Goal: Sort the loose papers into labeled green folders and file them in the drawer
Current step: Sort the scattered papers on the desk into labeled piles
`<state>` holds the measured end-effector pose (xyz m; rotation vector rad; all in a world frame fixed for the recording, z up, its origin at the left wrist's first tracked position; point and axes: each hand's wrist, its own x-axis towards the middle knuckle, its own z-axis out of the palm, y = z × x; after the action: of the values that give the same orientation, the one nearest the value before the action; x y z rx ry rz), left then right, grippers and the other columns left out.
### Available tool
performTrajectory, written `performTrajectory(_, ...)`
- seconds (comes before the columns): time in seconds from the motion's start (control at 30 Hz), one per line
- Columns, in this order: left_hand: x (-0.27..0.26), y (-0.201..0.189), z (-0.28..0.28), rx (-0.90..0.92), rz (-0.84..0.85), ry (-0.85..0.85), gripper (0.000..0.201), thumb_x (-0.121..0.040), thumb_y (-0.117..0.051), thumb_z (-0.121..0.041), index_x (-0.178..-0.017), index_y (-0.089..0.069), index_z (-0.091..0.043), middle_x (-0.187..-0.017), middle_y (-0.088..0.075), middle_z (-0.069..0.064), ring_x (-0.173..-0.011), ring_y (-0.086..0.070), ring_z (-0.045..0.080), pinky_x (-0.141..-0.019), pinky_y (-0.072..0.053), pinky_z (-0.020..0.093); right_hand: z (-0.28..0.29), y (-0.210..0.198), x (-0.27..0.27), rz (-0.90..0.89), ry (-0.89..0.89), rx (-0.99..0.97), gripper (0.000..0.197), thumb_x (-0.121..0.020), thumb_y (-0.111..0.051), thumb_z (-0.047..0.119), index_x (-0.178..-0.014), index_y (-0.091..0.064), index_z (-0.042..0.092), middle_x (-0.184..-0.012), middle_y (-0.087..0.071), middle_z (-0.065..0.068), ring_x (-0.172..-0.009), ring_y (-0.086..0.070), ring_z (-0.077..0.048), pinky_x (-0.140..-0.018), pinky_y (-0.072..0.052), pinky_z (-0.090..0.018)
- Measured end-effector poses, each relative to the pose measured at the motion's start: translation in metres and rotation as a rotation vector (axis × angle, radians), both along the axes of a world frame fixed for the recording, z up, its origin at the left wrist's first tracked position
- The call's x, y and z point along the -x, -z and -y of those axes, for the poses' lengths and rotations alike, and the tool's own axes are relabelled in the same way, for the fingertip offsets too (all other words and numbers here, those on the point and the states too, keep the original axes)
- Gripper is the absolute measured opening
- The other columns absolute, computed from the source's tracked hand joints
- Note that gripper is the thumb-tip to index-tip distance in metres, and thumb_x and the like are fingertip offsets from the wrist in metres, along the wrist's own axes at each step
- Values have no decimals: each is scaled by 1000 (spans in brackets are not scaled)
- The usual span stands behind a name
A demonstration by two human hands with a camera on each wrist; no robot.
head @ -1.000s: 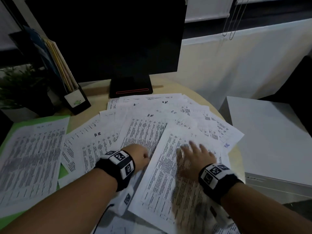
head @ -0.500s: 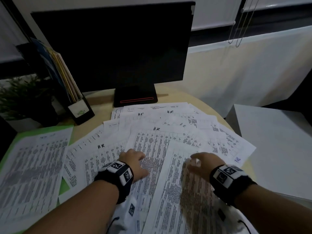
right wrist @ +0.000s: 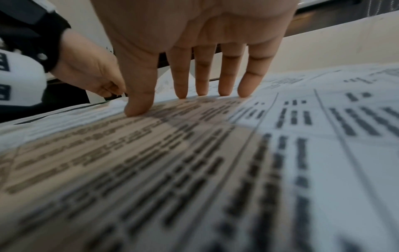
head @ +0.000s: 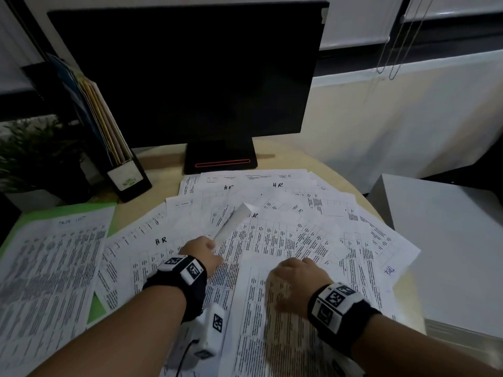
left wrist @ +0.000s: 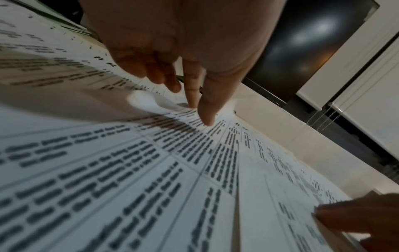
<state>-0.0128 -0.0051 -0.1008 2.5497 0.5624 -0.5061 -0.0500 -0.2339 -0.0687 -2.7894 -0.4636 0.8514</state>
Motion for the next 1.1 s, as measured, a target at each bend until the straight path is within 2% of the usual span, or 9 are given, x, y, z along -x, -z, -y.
performTrajectory(0.17, 2, 4, 2, -36, -3, -49, 95, -54, -84, -38, -136, -37, -24, -125, -50, 5, -114, -52, 28, -97, -47, 43, 2, -17, 0, -59, -13, -20, 53, -87, -61, 38, -137, -45, 30, -141, -42, 9, -125, -40, -17, -104, -37, -32)
performTrajectory(0.27, 6, 6, 2, -32, 10, -14, 107, -45, -87, -38, -136, -34, -24, -122, -55, 3, -110, -56, 26, -94, -49, 41, 22, -22, -18, -40, 358, -109, 58, -89, -60, 34, -141, -39, 23, -144, -38, 1, -129, -41, -20, -102, -41, -34)
performTrajectory(0.37, 7, 1, 5, 46, 50, -20, 85, -62, -84, -21, -134, -38, -18, -116, -61, 3, -103, -60, 23, -89, -51, 35, 48, -16, -41, -32, 659, -37, 68, -85, -65, 37, -140, -35, 12, -138, -41, -11, -118, -49, -26, -86, -44, -31)
performTrajectory(0.5, 8, -9, 15, 88, 36, 64, 37, -83, -64, -15, -120, -57, -14, -113, -66, 6, -97, -62, 23, -82, -52, 30, 52, 0, -59, -93, 753, -91, 80, -79, -73, 40, -137, -30, 6, -127, -52, -12, -105, -54, -27, -75, -41, -27)
performTrajectory(0.63, 10, -15, 23, 152, 78, 77, 42, -90, -54, -9, -132, -52, -14, -121, -62, 7, -91, -58, 18, -79, -49, 25, 46, 8, -59, -60, 820, -221, 77, -76, -76, 36, -133, -32, 10, -118, -55, -11, -99, -56, -27, -69, -46, -30)
performTrajectory(0.73, 12, -19, 20, 237, 118, -15, 39, -87, -60, -8, -126, -56, -14, -115, -64, 7, -90, -59, 21, -74, -49, 24, 48, 8, -51, -28, 785, -252, 89, -77, -75, 30, -147, -20, 25, -138, -43, -11, -113, -54, -30, -84, -53, -37)
performTrajectory(0.87, 15, -25, 10, 365, 76, -106, 26, -86, -67, -9, -112, -65, -9, -113, -68, 8, -101, -62, 25, -92, -49, 32, 46, 10, -36, -61, 509, -24, 78, -74, -73, 37, -133, -26, 54, -139, -29, -8, -119, -45, -32, -91, -50, -47)
performTrajectory(1.0, 13, -34, 6, 318, 148, -118, 28, -91, -61, -13, -118, -65, -6, -116, -67, 12, -101, -62, 25, -85, -47, 27, 43, 14, -26, -98, 384, 134, 68, -76, -69, 51, -131, -30, 59, -147, -16, -8, -137, -16, -39, -105, -35, -54)
performTrajectory(1.1, 10, -44, 4, 299, 216, -183, 30, -94, -56, -15, -122, -61, -5, -118, -64, 13, -104, -60, 28, -81, -42, 25, 41, 14, -23, -89, 341, 129, 61, -80, -65, 50, -130, -32, 59, -154, -6, -5, -139, -7, -42, -108, -30, -57)
